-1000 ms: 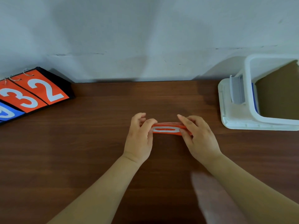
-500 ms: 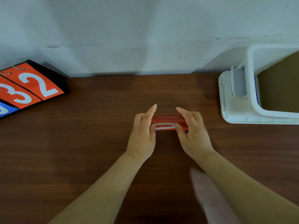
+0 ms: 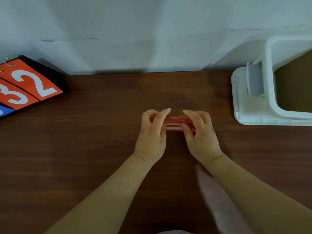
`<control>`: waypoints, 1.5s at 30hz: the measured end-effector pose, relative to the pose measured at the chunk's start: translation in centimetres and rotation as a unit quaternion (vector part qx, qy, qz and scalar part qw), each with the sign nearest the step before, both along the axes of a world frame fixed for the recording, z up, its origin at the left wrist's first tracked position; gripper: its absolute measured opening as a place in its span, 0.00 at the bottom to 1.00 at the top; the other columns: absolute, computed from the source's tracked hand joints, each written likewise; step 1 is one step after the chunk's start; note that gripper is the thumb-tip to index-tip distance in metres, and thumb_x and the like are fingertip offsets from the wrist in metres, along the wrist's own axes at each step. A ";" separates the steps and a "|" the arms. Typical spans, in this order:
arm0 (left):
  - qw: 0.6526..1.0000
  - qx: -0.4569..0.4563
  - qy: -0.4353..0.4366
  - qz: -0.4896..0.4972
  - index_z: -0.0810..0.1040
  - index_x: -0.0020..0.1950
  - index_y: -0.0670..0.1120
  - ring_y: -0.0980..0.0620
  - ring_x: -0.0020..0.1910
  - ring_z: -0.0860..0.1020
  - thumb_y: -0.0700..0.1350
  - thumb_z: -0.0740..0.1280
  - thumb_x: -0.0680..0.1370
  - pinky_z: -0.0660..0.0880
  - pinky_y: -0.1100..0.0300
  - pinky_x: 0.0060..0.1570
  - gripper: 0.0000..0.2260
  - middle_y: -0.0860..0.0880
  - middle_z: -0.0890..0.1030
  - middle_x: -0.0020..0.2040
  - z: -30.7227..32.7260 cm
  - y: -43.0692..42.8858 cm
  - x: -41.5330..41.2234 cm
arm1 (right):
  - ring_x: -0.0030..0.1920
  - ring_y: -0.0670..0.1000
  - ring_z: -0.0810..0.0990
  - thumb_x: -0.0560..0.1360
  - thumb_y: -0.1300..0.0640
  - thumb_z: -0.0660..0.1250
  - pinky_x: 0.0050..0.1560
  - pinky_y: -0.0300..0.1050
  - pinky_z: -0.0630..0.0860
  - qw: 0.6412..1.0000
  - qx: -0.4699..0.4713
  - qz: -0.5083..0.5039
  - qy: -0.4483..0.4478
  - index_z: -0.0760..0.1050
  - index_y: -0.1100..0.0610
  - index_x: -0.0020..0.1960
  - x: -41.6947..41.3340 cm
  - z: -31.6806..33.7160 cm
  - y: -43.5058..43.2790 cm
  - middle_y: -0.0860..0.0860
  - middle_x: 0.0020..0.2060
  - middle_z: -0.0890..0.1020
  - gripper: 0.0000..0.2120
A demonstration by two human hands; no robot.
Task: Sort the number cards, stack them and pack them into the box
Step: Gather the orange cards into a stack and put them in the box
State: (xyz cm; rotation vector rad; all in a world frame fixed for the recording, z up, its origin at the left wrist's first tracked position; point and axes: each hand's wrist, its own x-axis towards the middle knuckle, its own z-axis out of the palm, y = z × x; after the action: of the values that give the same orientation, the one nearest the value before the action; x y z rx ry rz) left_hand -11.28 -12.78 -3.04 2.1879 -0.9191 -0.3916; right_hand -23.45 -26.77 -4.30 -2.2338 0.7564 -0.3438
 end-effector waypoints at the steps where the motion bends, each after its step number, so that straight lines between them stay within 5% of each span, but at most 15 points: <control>1: 1.000 0.012 0.002 -0.001 0.67 0.75 0.57 0.53 0.63 0.72 0.40 0.64 0.83 0.77 0.62 0.60 0.22 0.49 0.64 0.68 -0.2 0.1 0.0 | 0.58 0.43 0.72 0.81 0.53 0.66 0.53 0.30 0.72 1.000 -0.003 0.000 0.003 0.70 0.49 0.72 -0.1 -0.2 0.0 0.49 0.62 0.71 0.20; 7: 0.999 0.034 0.025 0.006 0.64 0.73 0.62 0.51 0.68 0.70 0.42 0.64 0.83 0.75 0.62 0.61 0.23 0.48 0.61 0.74 -1.2 0.4 -0.7 | 0.56 0.46 0.76 0.81 0.53 0.66 0.53 0.39 0.78 1.000 -0.010 0.020 -0.001 0.72 0.53 0.69 -0.4 -1.2 -0.3 0.51 0.61 0.73 0.18; 11: 0.999 0.018 0.043 0.011 0.65 0.72 0.60 0.54 0.64 0.71 0.44 0.63 0.83 0.68 0.74 0.55 0.20 0.49 0.62 0.72 -1.0 -0.5 -0.8 | 0.52 0.45 0.75 0.81 0.53 0.65 0.47 0.33 0.76 1.000 -0.015 -0.002 -0.008 0.73 0.53 0.68 0.2 -0.6 -0.3 0.51 0.58 0.74 0.16; 17: 0.999 0.033 0.010 -0.004 0.70 0.66 0.55 0.54 0.54 0.73 0.48 0.61 0.83 0.77 0.62 0.50 0.12 0.49 0.67 0.63 -1.4 -0.7 0.5 | 0.48 0.46 0.75 0.81 0.55 0.65 0.43 0.37 0.78 0.999 -0.035 0.022 -0.017 0.71 0.52 0.65 0.0 -1.4 -0.7 0.53 0.55 0.75 0.14; 25: 0.998 0.065 0.021 -0.011 0.69 0.74 0.56 0.56 0.51 0.75 0.51 0.58 0.83 0.72 0.71 0.46 0.18 0.49 0.70 0.61 -0.3 -1.3 1.5 | 0.47 0.41 0.75 0.82 0.54 0.63 0.44 0.29 0.73 0.999 -0.030 0.014 0.017 0.73 0.53 0.69 0.6 -0.2 -0.7 0.49 0.55 0.77 0.16; 30: 0.995 0.073 0.060 -0.042 0.68 0.75 0.59 0.64 0.56 0.71 0.53 0.62 0.84 0.66 0.75 0.48 0.19 0.59 0.71 0.62 3.3 -0.8 2.6 | 0.57 0.30 0.71 0.83 0.50 0.63 0.53 0.19 0.66 0.998 0.046 0.010 0.044 0.70 0.48 0.73 0.6 3.8 -1.0 0.35 0.60 0.71 0.19; 33: 0.983 0.064 0.170 -0.036 0.69 0.69 0.65 0.64 0.57 0.74 0.54 0.66 0.81 0.74 0.71 0.50 0.17 0.67 0.70 0.60 6.0 0.2 3.0 | 0.56 0.25 0.72 0.81 0.48 0.65 0.48 0.22 0.72 0.990 0.135 0.012 0.044 0.70 0.39 0.70 -0.4 6.6 -0.9 0.28 0.57 0.71 0.18; 38: 0.960 0.025 0.277 -0.046 0.71 0.62 0.66 0.62 0.56 0.77 0.54 0.70 0.79 0.79 0.70 0.44 0.14 0.66 0.73 0.58 9.8 1.6 2.4 | 0.54 0.34 0.76 0.80 0.47 0.68 0.40 0.28 0.77 0.971 0.234 0.017 0.047 0.68 0.31 0.65 -2.0 10.9 0.0 0.27 0.56 0.71 0.18; 45: 0.962 -0.042 0.261 -0.064 0.77 0.59 0.62 0.58 0.53 0.81 0.48 0.71 0.80 0.79 0.64 0.43 0.11 0.61 0.79 0.54 14.4 1.8 -1.1 | 0.54 0.36 0.78 0.79 0.48 0.69 0.41 0.30 0.78 0.966 0.257 -0.027 -0.015 0.73 0.35 0.62 -6.2 15.4 1.1 0.32 0.56 0.76 0.15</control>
State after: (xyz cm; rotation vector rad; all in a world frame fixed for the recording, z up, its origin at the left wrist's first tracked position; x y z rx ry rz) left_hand -12.37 -10.99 11.39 1.8153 -0.7605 -0.9223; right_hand -29.70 -25.70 11.07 -1.7202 0.7868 -0.1787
